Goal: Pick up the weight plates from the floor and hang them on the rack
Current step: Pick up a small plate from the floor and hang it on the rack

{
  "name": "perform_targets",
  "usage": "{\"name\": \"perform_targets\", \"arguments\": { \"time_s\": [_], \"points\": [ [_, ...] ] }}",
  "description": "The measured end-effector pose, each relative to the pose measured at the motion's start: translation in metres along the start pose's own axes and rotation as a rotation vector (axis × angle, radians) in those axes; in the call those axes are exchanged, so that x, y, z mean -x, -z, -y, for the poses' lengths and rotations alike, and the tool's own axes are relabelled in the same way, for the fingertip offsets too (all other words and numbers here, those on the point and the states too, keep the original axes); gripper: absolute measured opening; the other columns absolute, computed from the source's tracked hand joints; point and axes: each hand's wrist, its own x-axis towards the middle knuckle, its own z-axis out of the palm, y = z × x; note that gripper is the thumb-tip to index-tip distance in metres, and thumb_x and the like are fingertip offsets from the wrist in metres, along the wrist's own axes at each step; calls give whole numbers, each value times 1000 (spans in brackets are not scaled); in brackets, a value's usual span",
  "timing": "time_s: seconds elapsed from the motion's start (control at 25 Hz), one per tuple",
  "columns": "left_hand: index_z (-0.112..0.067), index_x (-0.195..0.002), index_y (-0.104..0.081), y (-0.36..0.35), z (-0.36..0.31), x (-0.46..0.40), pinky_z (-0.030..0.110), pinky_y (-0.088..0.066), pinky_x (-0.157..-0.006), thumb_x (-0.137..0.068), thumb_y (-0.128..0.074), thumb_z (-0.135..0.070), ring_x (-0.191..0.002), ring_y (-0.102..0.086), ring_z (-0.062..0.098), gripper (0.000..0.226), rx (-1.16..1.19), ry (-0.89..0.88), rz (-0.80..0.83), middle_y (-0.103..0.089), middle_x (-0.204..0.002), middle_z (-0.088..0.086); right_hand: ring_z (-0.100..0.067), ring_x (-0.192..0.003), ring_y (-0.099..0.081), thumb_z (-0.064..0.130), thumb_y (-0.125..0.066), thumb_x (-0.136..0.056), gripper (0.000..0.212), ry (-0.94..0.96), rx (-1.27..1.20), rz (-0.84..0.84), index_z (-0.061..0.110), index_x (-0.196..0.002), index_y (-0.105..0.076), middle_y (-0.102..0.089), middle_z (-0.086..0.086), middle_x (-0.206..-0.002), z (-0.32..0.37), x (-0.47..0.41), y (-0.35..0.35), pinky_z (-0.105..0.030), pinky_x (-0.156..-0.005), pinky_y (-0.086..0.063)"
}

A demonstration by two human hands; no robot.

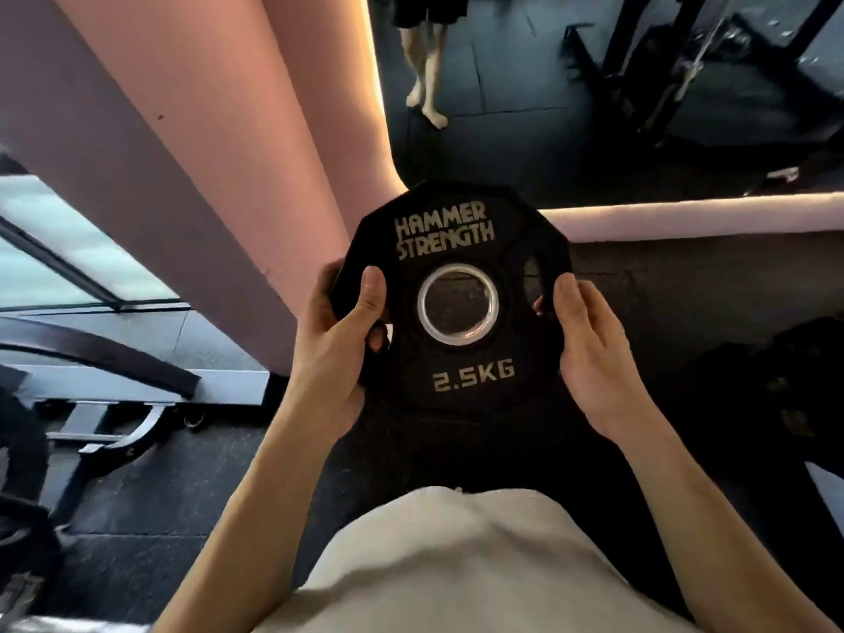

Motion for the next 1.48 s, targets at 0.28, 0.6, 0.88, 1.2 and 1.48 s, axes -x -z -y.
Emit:
{"name": "perform_targets", "arguments": {
  "time_s": [0.28, 0.6, 0.88, 1.2, 1.48],
  "points": [
    [-20, -109, -64, -89, -3, -143, 22, -48, -56, -80, -66, -40, -52, -43, 5, 35, -42, 77, 310, -58, -70, -7, -27, -80, -60, 62, -43, -84, 54, 47, 24, -361, 13, -95, -61, -64, -15, -91, 23, -95, 41, -43, -78, -54],
    [-14, -122, -58, -235, -2, -269, 19, -50, -55, -92, -59, -30, -55, -54, 0, 34, -136, 149, 849, -64, -70, -13, -1, -53, -42, 62, -46, -87, 38, 70, 0, -965, 33, -64, -53, -46, 16, -57, 42, -164, 91, -19, -53, -37],
    [-14, -112, -59, -372, 14, -286, 26, -43, -59, -87, -62, -37, -52, -42, 6, 34, -145, 221, 1278, -54, -67, -7, -28, -80, -62, 64, -45, -88, 49, 46, 9, -1399, 18, -87, -62, -64, -14, -88, 63, -162, 146, -48, -78, -51],
    [-21, -94, -59, -554, 11, -221, 23, -39, -52, -84, -62, -37, -45, -38, 6, 19, 73, 158, 1495, -47, -53, -9, -29, -84, -68, 68, -48, -84, 58, 201, 79, -1612, 14, -97, -63, -68, -16, -90, 116, -138, 291, -50, -78, -56],
    [-21, -85, -56, -706, -53, -157, 19, -31, -46, -79, -63, -37, -43, -35, 7, 19, 294, 4, 1534, -43, -54, -8, -13, -70, -54, 54, -47, -91, 51, 417, 222, -1660, 5, -91, -59, -59, -14, -77, 216, -111, 432, -34, -68, -49]
  ]
}}
